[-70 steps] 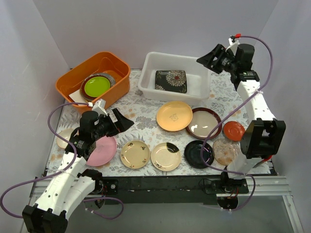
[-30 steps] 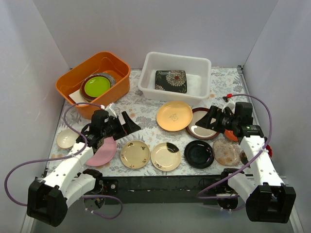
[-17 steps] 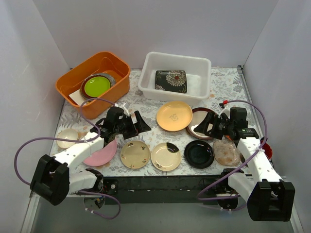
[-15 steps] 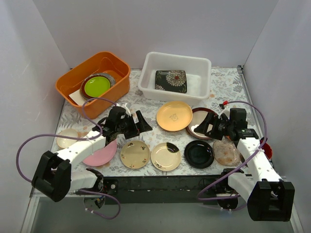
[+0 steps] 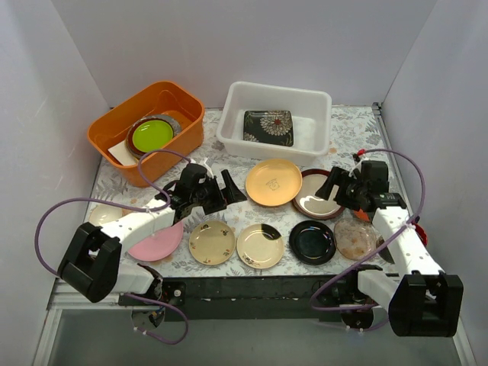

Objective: Place the plates into the plastic bin on the countertop
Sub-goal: Pick up the plate at the center of the board.

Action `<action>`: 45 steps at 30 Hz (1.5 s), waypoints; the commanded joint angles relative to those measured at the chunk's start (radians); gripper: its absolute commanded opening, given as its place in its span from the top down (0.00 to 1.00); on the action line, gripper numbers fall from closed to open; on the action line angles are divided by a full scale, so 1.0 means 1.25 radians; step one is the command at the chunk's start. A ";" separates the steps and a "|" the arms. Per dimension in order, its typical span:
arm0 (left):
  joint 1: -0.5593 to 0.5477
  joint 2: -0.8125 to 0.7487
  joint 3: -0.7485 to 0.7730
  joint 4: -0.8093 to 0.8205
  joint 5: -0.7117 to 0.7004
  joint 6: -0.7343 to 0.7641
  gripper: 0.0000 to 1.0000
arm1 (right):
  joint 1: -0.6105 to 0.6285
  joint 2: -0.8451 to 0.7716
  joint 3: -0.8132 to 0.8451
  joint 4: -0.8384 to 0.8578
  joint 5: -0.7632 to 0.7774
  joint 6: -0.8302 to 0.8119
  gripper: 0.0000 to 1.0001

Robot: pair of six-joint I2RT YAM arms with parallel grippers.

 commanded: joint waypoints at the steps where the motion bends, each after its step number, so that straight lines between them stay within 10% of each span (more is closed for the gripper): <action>1: -0.010 -0.011 0.012 0.015 -0.006 -0.001 0.02 | -0.004 0.057 0.090 0.035 0.114 -0.059 0.08; 16: -0.033 0.018 0.014 0.045 -0.017 -0.026 0.02 | -0.043 0.163 0.106 0.142 -0.080 -0.052 0.21; 27: -0.035 -0.011 -0.016 0.044 -0.026 -0.036 0.02 | 0.081 0.190 0.029 0.218 0.002 0.067 0.99; 37: -0.036 -0.060 -0.040 0.041 -0.034 -0.057 0.02 | 0.139 0.217 -0.037 0.362 -0.005 0.222 0.97; 45: -0.037 -0.068 -0.046 0.041 -0.033 -0.058 0.02 | 0.137 0.243 -0.022 0.375 -0.040 0.221 0.64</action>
